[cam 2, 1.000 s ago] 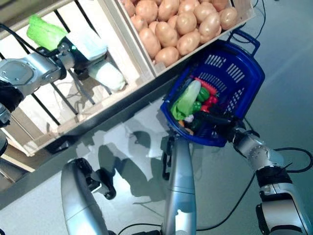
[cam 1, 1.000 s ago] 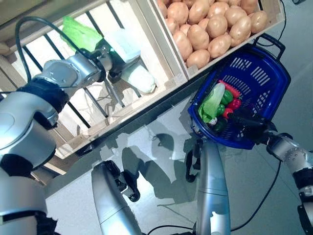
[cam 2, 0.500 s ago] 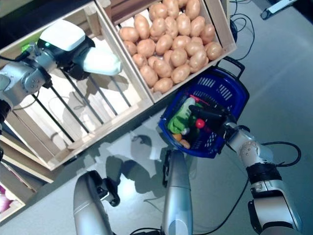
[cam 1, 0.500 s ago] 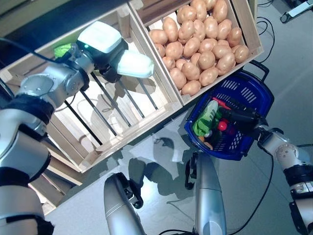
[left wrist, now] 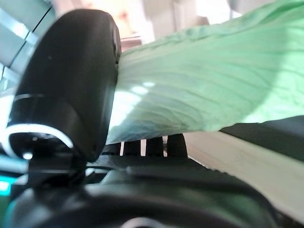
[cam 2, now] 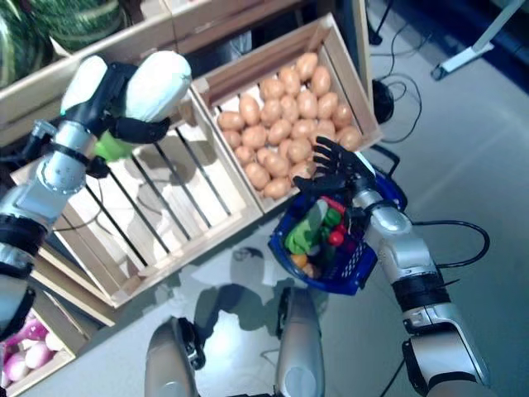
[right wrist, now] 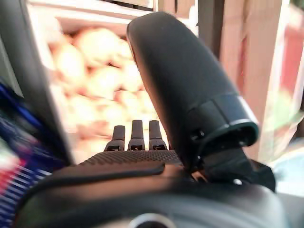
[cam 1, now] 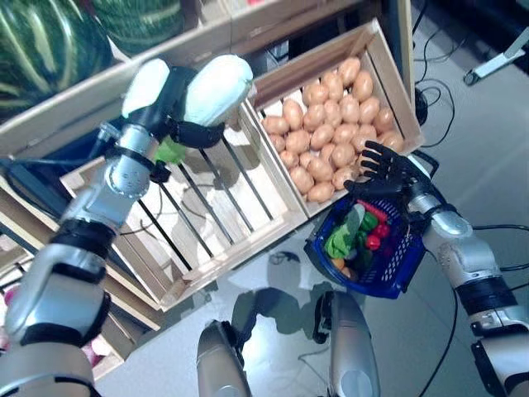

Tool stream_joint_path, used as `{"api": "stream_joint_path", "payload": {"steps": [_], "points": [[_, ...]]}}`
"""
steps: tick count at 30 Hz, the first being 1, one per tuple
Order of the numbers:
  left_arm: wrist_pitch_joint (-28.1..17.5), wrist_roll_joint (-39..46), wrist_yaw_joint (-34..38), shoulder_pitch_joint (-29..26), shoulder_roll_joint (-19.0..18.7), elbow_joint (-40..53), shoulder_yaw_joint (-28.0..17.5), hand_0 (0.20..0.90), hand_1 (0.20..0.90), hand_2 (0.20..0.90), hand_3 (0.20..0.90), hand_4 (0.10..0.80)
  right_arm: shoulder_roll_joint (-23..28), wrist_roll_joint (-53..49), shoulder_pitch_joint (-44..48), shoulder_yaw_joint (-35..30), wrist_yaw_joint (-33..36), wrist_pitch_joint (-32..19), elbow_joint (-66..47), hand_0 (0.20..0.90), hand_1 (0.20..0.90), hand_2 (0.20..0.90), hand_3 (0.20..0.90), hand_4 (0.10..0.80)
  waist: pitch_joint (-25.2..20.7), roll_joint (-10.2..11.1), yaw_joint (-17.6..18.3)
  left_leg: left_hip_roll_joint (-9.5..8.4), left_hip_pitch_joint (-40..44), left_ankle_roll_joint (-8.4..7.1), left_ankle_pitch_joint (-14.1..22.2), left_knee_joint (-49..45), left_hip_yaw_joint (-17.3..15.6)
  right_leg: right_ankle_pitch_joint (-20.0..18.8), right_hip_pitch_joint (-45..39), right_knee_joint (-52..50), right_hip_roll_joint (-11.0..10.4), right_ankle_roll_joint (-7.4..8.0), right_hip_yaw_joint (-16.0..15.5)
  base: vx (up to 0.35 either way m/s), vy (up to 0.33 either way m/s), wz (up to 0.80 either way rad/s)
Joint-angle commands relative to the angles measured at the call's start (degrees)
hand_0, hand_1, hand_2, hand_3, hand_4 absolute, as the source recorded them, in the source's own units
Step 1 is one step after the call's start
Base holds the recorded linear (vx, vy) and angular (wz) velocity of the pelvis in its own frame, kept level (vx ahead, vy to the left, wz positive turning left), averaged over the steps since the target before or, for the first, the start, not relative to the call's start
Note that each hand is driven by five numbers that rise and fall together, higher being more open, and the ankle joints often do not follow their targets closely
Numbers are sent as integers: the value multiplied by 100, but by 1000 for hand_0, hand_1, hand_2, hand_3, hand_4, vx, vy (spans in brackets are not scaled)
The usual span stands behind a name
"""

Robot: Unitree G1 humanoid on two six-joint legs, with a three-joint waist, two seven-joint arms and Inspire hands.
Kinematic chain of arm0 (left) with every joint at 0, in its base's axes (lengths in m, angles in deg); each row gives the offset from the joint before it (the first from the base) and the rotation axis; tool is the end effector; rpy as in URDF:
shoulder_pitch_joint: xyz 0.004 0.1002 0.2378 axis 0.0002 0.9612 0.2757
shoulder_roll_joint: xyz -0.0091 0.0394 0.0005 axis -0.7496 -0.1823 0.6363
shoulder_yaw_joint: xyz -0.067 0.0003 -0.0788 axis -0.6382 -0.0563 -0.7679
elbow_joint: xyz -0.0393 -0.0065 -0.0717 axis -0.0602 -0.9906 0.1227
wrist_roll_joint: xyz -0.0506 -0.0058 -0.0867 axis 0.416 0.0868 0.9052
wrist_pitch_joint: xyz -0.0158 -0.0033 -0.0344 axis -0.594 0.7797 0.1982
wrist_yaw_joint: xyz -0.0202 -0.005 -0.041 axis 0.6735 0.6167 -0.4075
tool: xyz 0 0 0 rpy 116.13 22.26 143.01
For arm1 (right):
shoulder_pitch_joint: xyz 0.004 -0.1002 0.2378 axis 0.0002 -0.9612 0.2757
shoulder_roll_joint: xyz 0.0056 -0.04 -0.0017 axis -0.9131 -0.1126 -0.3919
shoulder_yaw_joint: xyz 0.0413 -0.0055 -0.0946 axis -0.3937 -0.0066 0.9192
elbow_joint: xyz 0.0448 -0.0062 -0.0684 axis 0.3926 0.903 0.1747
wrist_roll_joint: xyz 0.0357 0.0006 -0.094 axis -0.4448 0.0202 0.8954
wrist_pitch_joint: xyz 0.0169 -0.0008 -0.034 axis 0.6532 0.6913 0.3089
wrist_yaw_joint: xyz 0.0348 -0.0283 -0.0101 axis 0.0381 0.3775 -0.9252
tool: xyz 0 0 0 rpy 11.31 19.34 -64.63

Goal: Put vegetables into the basket

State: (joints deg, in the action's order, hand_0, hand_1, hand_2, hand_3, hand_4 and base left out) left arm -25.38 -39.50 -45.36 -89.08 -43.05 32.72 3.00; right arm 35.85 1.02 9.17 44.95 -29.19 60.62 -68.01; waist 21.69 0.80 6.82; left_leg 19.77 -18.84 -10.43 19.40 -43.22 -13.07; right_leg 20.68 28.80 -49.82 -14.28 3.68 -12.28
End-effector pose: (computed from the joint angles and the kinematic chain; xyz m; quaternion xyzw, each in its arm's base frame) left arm 0.3237 0.2572 0.1852 0.3657 -0.2220 0.0233 0.9036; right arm 0.3003 -0.2252 0.1478 -0.1813 -0.0559 0.0813 0.9785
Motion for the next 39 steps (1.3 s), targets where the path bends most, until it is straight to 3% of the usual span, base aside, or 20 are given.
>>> {"api": "stream_joint_path", "payload": {"steps": [1, 2, 6, 11, 17, 28, 39], "points": [[-209, 1251, -161, 197, 104, 463, -541, 300, 300, 300, 300, 400, -126, 669, -139, 158, -192, -939, -292, 900, 900, 900, 900, 800, -1305, 37, -80, -324, 176, 640, -921, 1136, -193, -729, -1073, 1248, -133, 107, -112, 141, -30, -3], [-187, 1654, -373, 339, 299, 496, -624, 300, 300, 300, 300, 400, -85, 747, -130, 286, -312, -919, -349, 900, 900, 900, 900, 800, -1413, 22, -89, -405, 469, 618, -1054, 1495, -288, -807, -1356, 1653, 20, 89, -148, 145, -36, -3], [-44, 2336, -747, 586, 647, 662, -784, 300, 300, 300, 300, 400, -139, 344, -117, 397, -627, -790, -411, 900, 900, 900, 900, 800, -1554, 2, -106, -557, 924, 583, -1268, 2055, -387, -963, -1820, 2322, 261, 60, -181, 102, -32, -8], [431, 3276, -1203, 905, 1281, 960, -892, 300, 300, 300, 300, 400, -359, -527, 6, 529, -1564, -87, -234, 900, 900, 900, 900, 800, -1751, 37, -151, -785, 1583, 550, -1516, 2915, -446, -1265, -2538, 3400, 575, 98, -192, 93, -31, -4], [618, 3538, -1216, 1061, 1665, 1179, -781, 300, 300, 300, 300, 400, -443, -1298, 263, 756, -2129, 770, 33, 900, 900, 900, 900, 800, -1931, 114, -190, -947, 1920, 524, -1775, 3564, -418, -1573, -2893, 4090, 794, 135, -150, 38, -23, 8], [672, 3358, -1386, 1326, 2042, 1539, -443, 300, 300, 300, 300, 400, -914, -2602, 375, 860, -2539, 1646, 37, 900, 900, 900, 900, 800, -2059, 155, -303, -1222, 2205, 591, -1882, 4102, -260, -1782, -3156, 4545, 915, 158, -146, 3, 1, 5], [715, 3053, -1542, 1671, 2207, 1877, -67, 300, 300, 300, 300, 400, -1054, -3028, 562, 934, -2227, 2064, -30, 900, 900, 900, 900, 800, -2115, 164, -394, -1278, 2351, 601, -1990, 4452, -157, -1840, -3258, 4668, 926, 194, -179, 34, 27, 8]]}}
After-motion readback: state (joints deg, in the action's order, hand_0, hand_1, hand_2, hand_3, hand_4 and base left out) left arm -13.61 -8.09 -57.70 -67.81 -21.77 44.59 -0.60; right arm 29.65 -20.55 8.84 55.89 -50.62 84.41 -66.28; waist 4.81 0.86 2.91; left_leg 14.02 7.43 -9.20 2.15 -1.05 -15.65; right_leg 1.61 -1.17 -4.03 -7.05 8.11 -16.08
